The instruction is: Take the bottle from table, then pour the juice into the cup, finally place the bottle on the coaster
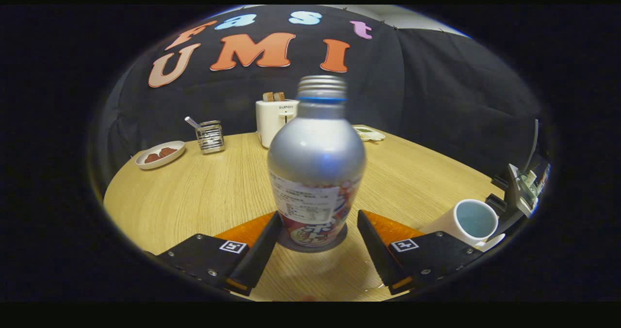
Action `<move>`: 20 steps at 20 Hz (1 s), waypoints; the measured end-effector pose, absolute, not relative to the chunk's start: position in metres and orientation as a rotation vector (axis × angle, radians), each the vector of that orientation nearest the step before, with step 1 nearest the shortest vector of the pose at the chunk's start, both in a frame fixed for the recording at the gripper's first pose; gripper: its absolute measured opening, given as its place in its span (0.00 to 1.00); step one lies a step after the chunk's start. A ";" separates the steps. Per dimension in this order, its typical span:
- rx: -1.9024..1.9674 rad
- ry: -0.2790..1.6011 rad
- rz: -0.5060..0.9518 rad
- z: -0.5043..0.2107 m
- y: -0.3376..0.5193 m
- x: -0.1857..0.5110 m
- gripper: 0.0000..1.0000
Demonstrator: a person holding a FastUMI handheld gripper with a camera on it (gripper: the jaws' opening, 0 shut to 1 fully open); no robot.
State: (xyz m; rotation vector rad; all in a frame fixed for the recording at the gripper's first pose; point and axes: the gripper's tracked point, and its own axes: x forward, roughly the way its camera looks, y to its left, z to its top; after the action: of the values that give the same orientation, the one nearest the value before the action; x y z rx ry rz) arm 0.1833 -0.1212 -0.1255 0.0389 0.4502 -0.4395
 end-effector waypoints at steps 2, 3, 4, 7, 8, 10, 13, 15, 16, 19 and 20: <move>0.044 0.387 -0.400 -0.104 -0.112 0.168 0.93; 0.054 0.346 -0.365 -0.089 -0.103 0.159 0.93; 0.057 0.298 -0.326 -0.075 -0.093 0.150 0.93; 0.065 0.179 -0.196 -0.035 -0.053 0.116 0.96; 0.068 0.150 -0.142 -0.025 -0.037 0.103 0.96; 0.061 0.090 -0.049 -0.003 -0.006 0.078 0.96; 0.053 0.024 0.028 0.016 0.024 0.050 0.96; 0.055 0.007 0.028 0.022 0.027 0.036 0.96; 0.062 0.008 0.032 0.021 0.029 0.032 0.96; 0.048 0.029 0.009 0.012 0.019 0.024 0.96; 0.030 0.039 -0.013 0.007 0.009 0.021 0.96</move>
State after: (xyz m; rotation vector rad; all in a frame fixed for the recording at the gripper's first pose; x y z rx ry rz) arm 0.0206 0.0093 0.0074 0.0304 0.0386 -0.0132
